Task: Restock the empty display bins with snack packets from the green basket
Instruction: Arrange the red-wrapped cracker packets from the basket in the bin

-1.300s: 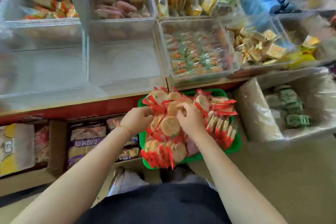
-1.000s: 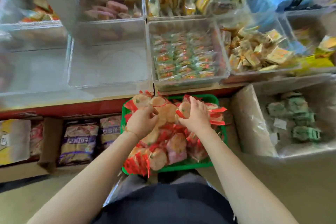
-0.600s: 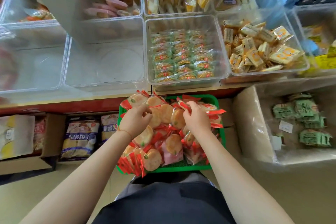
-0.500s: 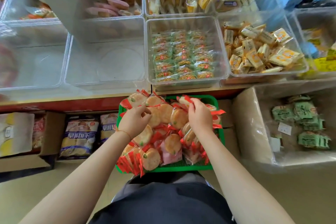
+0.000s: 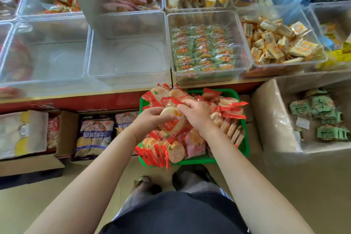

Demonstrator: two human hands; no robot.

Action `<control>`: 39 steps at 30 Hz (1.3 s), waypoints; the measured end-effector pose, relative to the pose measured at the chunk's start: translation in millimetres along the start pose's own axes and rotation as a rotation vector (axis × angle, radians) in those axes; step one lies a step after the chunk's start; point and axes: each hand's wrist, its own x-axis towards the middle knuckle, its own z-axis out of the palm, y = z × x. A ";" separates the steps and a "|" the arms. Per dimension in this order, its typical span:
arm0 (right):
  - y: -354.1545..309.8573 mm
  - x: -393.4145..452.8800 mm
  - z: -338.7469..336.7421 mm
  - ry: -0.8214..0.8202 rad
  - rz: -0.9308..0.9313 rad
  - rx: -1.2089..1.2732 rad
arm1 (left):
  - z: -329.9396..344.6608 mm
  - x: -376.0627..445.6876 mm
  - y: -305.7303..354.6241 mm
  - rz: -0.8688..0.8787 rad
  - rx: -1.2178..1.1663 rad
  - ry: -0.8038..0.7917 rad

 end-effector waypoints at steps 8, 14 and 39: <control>57.1 -55.4 86.1 0.599 0.243 -0.051 | -48.2 -40.5 -104.8 -0.125 -0.269 0.195; 104.9 -83.9 114.0 0.352 0.449 -0.213 | -40.5 -60.3 -149.6 -0.250 -0.431 0.156; 123.6 -77.5 90.4 0.384 0.317 -0.502 | -18.9 -47.9 -145.5 -0.272 -0.413 0.419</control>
